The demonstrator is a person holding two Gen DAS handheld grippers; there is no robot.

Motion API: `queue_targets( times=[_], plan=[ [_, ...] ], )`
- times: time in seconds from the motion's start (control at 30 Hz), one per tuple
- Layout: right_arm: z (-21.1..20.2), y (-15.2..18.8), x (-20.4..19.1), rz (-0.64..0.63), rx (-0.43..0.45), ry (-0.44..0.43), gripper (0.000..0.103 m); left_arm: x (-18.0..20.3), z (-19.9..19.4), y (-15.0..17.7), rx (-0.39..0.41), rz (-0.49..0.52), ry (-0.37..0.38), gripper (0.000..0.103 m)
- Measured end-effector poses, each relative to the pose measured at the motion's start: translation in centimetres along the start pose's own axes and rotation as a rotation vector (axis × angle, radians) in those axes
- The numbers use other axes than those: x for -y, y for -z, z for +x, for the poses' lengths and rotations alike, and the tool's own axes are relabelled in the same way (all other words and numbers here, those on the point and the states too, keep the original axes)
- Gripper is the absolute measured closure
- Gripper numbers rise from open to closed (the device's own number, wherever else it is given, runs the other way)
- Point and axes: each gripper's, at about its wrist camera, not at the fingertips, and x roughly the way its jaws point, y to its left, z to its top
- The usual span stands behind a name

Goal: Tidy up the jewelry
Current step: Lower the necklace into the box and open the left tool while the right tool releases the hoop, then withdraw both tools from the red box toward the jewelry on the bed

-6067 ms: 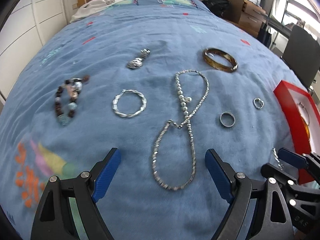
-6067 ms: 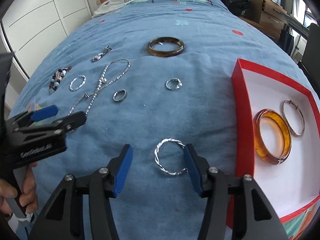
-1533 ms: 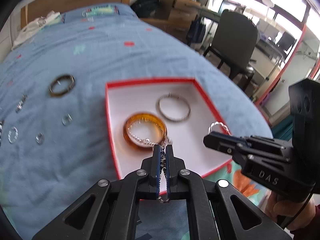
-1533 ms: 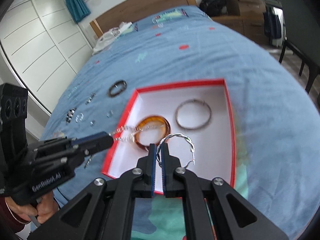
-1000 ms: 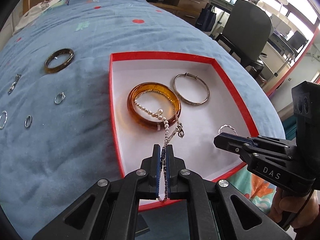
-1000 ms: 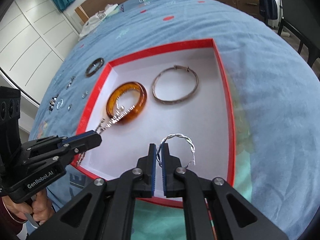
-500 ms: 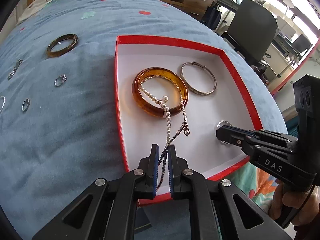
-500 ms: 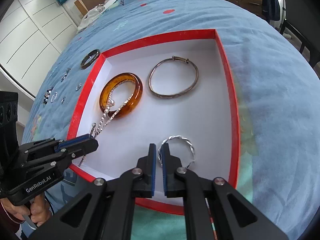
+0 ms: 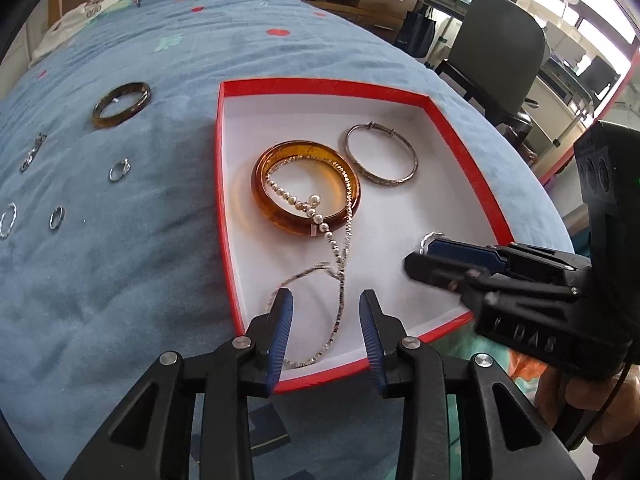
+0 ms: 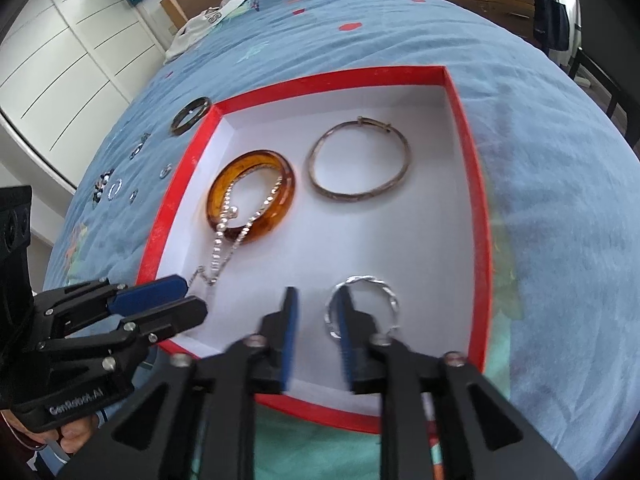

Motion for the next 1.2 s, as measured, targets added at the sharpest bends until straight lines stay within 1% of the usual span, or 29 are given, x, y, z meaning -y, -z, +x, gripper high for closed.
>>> queue_targets(
  times=[0.03, 0.07, 0.27, 0.43, 0.63, 0.7, 0.8, 1.03, 1.2],
  plan=[
    [0.0, 0.0, -0.2, -0.007, -0.002, 0.004, 0.065, 0.0, -0.1, 0.0, 0.001, -0.003, 0.0, 0.069],
    [-0.1, 0.0, -0.6, -0.018, -0.006, 0.013, 0.062, -0.1, -0.2, 0.0, 0.003, -0.005, 0.0, 0.069],
    [-0.9, 0.4, -0.7, -0.018, 0.0, 0.024, 0.061, 0.0, -1.2, -0.1, 0.024, 0.001, -0.003, 0.068],
    [-2.2, 0.6, -0.5, -0.009, 0.017, 0.055, 0.06, 0.1, -2.5, -0.1, 0.049, -0.007, -0.012, 0.068],
    [-4.8, 1.0, -0.4, 0.006, 0.057, 0.088, 0.06, 0.4, -4.4, 0.2, 0.089, -0.004, -0.034, 0.058],
    [-5.7, 1.2, -0.5, 0.006, 0.074, 0.1, 0.06, 0.5, -5.2, 0.3, 0.106, -0.003, -0.047, 0.051],
    [-7.1, 1.4, -1.0, 0.01, 0.099, 0.106, 0.06, 0.5, -6.4, 0.6, 0.128, -0.002, -0.066, 0.045],
    [-9.9, 2.2, -3.4, -0.009, 0.151, 0.113, 0.06, -0.9, -9.5, 1.8, 0.172, -0.018, -0.106, 0.041],
    [-11.4, 2.5, -5.8, -0.036, 0.18, 0.109, 0.06, -3.3, -12.4, 3.4, 0.205, -0.049, -0.148, 0.04]
  ],
)
